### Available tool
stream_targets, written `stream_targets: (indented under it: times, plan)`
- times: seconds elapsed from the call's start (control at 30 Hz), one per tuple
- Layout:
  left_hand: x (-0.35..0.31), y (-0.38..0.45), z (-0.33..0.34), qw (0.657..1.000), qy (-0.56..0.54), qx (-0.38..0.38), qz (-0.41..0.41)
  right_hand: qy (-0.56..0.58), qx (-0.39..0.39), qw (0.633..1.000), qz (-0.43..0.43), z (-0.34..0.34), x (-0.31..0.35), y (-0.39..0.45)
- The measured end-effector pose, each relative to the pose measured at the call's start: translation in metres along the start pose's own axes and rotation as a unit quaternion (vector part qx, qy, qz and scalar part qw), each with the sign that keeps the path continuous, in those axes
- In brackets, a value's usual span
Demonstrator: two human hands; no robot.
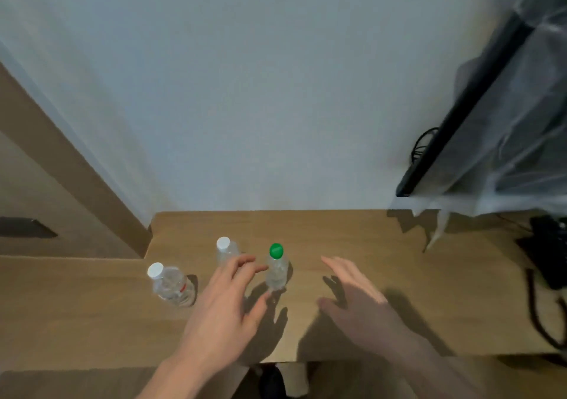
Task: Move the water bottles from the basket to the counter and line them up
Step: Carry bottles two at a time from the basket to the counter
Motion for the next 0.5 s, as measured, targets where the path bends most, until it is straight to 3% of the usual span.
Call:
stream_targets:
  times: [0.23, 0.5]
  plan:
    - [-0.118, 0.027, 0.082, 0.967, 0.142, 0.17, 0.13, 0.037, -0.092, 0.991, 0.093, -0.048, -0.114, -0.13]
    - [-0.321, -0.007, 0.197, 0.921, 0.188, 0.186, 0.286, 0.034, -0.18, 0.953, 0.24, -0.057, -0.268, -0.323]
Point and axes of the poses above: each hand's wrist, its own y-axis towards the middle knuckle, its own z-axis out of the palm, x = y × z, the point moved 7 cm from there along y, towards the middle knuckle, and after that the axes turned 5 degrees about x, right-handed, at the moved point
